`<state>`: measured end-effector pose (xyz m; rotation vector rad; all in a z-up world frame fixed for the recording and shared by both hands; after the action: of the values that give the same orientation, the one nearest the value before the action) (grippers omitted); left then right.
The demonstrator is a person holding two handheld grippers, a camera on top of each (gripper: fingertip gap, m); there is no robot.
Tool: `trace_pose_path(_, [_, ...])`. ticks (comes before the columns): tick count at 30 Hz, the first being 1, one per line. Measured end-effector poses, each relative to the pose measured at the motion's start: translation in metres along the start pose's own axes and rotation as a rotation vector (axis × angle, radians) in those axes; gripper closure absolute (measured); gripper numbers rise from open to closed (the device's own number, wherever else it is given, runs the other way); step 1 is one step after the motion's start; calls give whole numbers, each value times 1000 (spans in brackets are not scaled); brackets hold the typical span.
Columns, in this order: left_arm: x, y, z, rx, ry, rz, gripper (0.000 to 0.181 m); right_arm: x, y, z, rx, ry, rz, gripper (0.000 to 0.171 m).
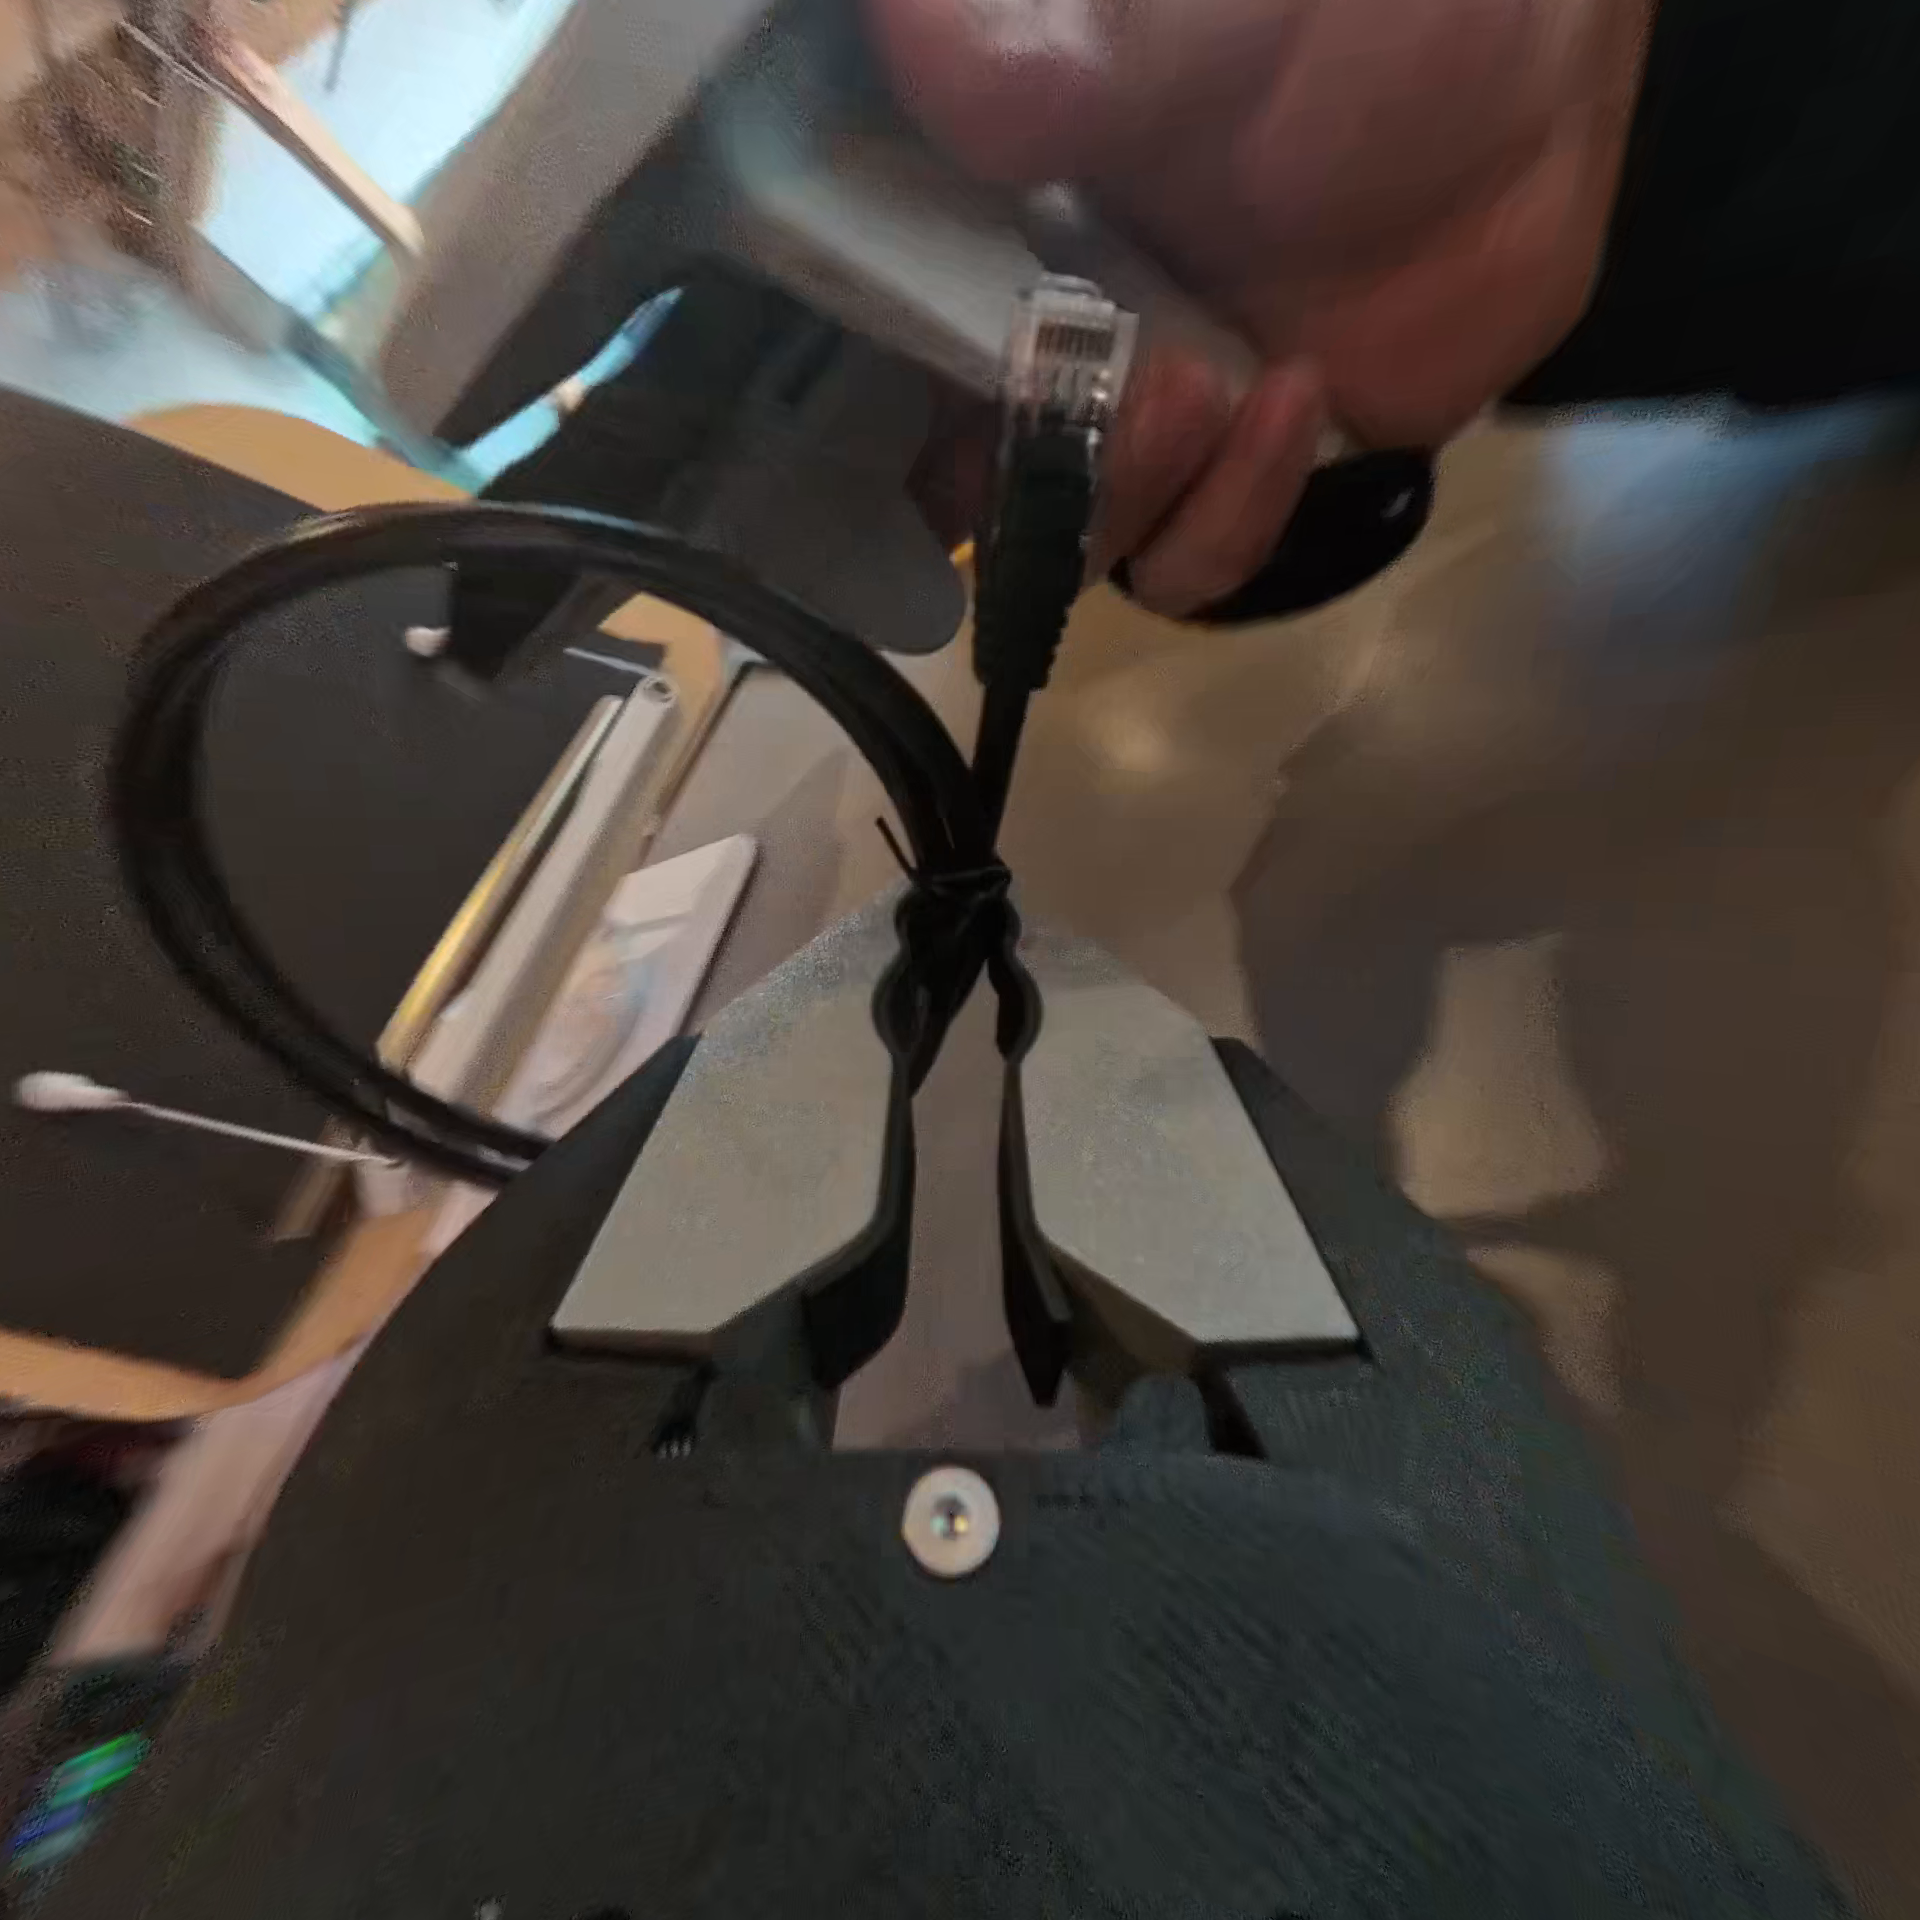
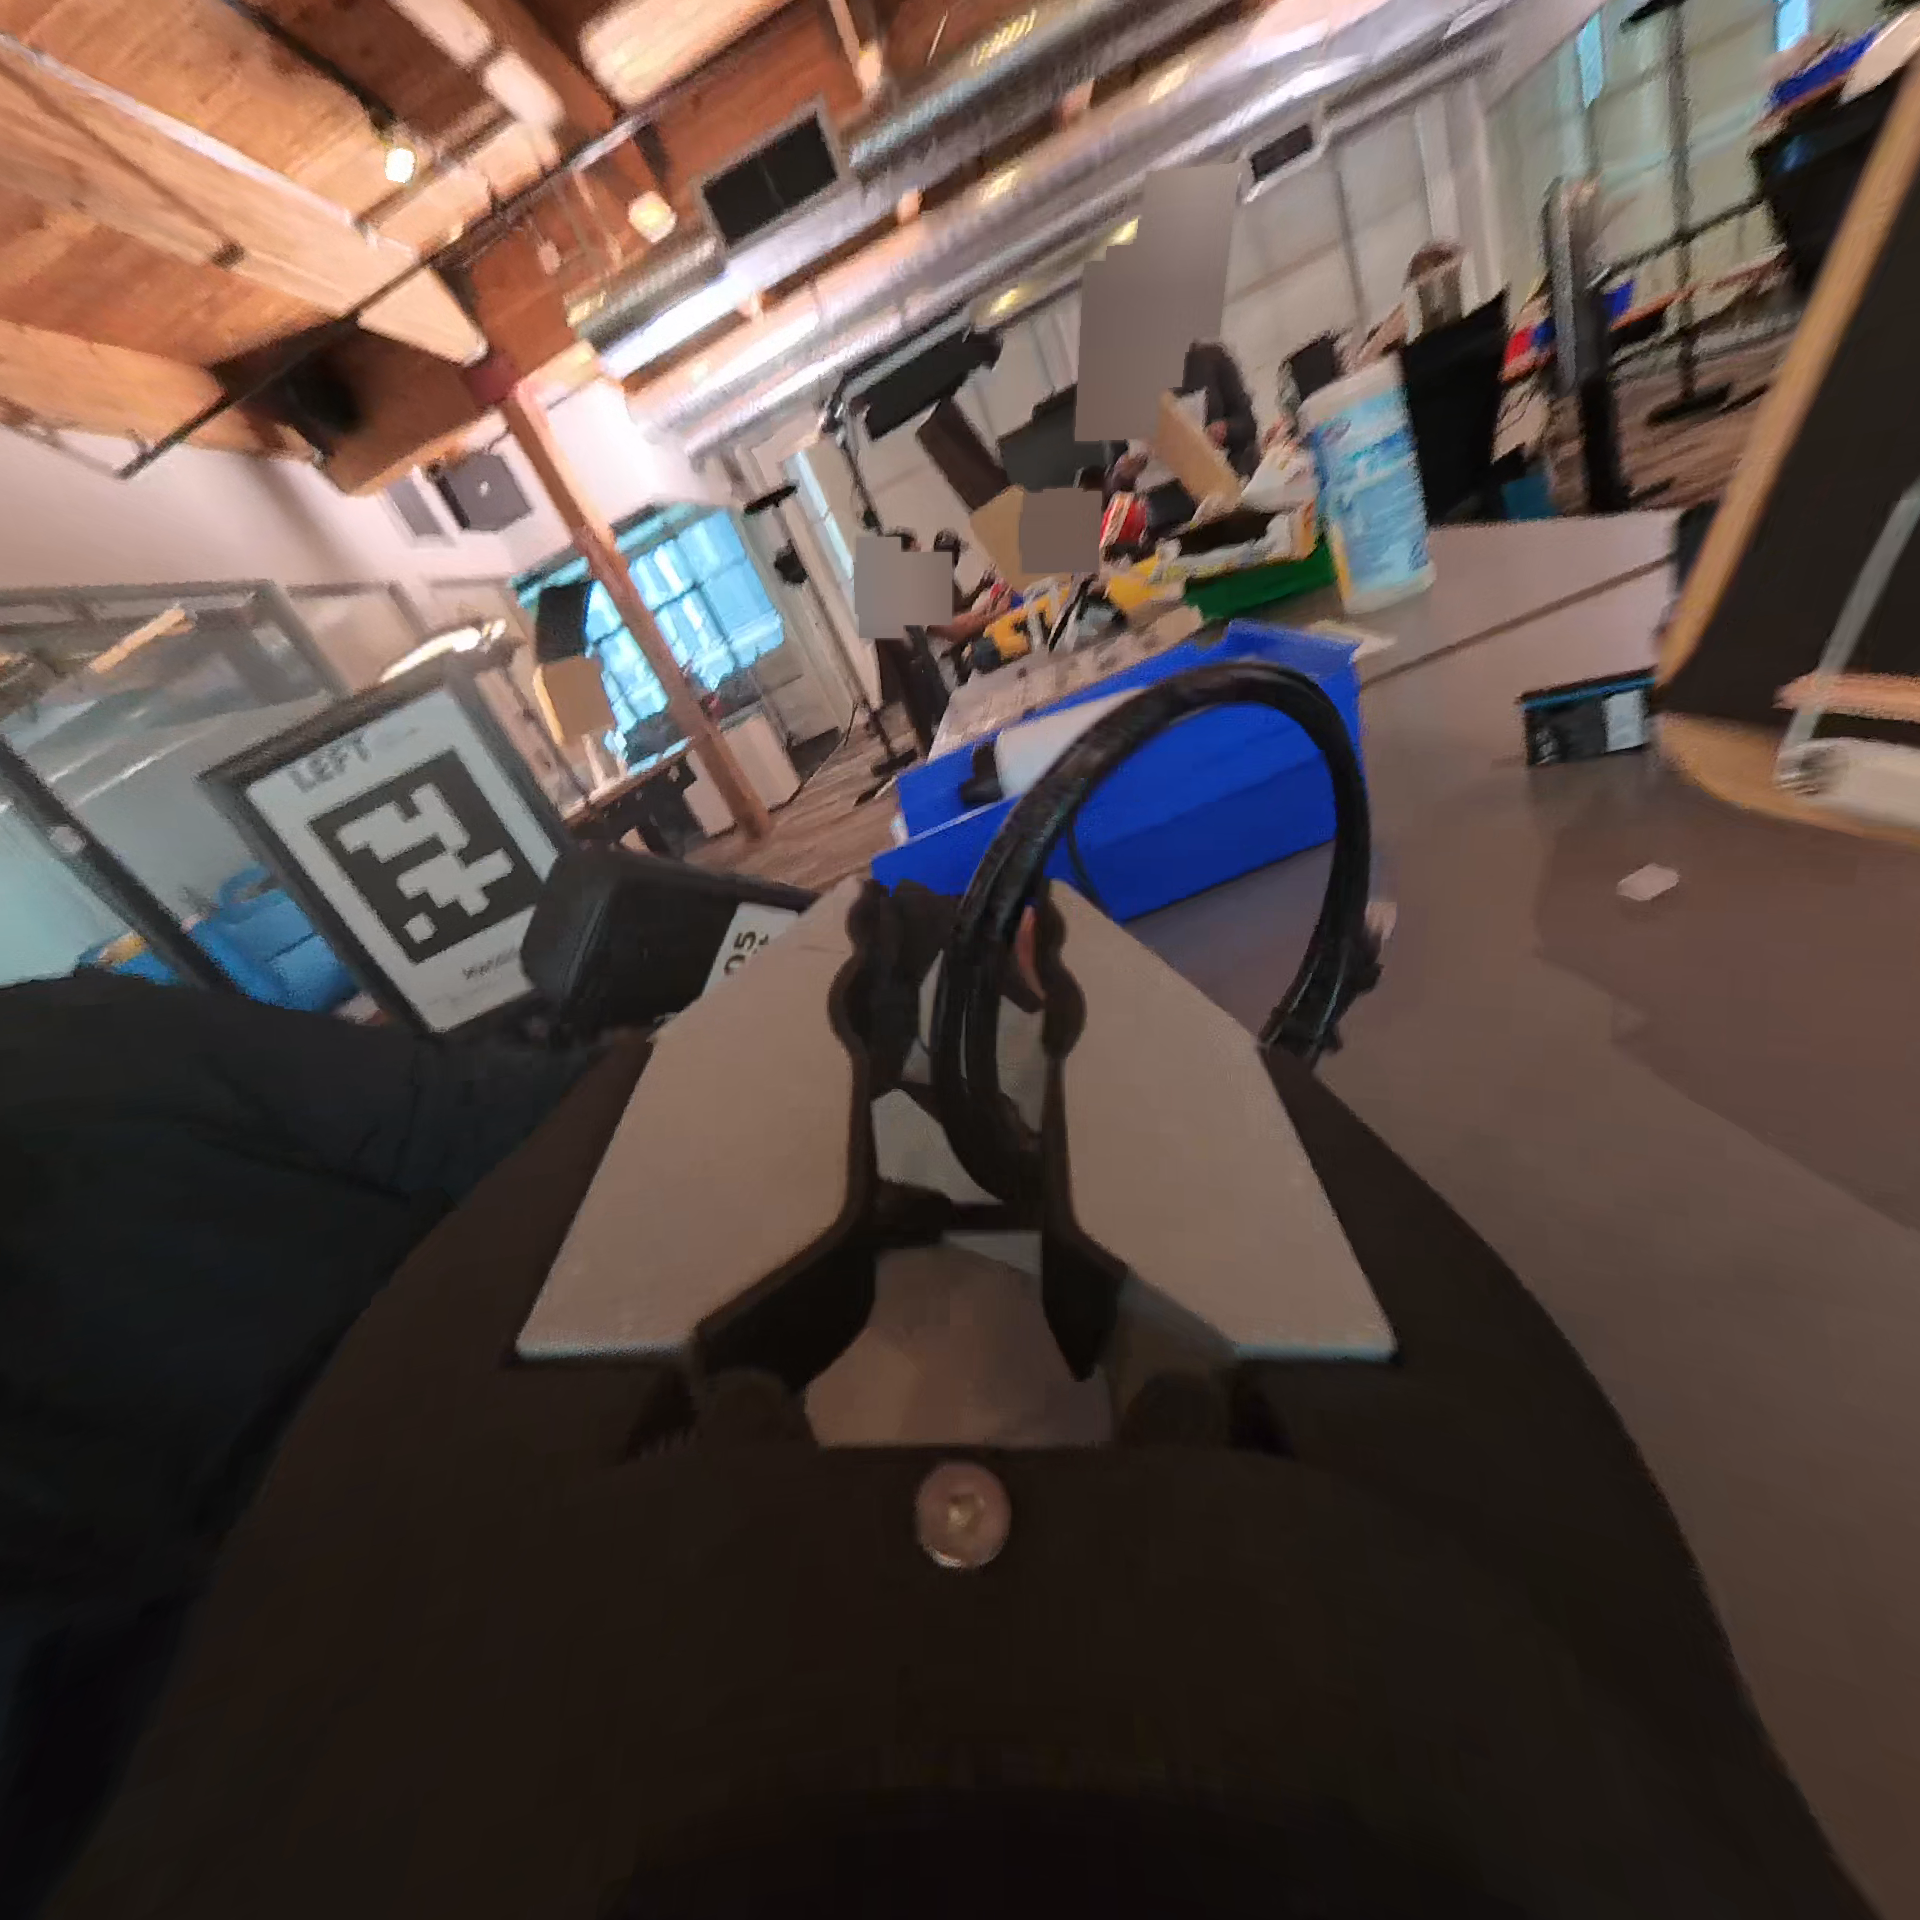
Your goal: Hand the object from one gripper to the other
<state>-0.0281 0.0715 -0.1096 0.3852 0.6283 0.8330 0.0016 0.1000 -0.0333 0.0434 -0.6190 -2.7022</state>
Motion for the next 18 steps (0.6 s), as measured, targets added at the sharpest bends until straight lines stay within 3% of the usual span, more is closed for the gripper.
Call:
trace_pose_path(5, [-36, 26, 22, -384, -403, -135, 175, -30, -17, 22, -75, -143, -133, 145])
trace_pose_path(10, [-74, 50, 31, -682, -779, -297, 175, -11, -2, 2, -268, -6, -133, 129])
trace_pose_path(13, [-76, 56, 26, -756, -822, -316, 176, 15, 6, -26, -433, 146, -167, 119])
trace_pose_path(18, [-70, 43, 37, -753, -845, -442, 175, 46, 3, -51, -658, 207, -288, 123])
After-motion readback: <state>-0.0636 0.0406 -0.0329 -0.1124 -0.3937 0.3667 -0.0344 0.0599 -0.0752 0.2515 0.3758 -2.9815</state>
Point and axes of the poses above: each gripper's, where its closed fingertips meet, x out along the fingers, z out of its top, y = z × x across the jaws, the point moved 4 cm from there along -x, back along the fingers, and after that the axes turned 11 degrees about -z, right-handed, at the moved point
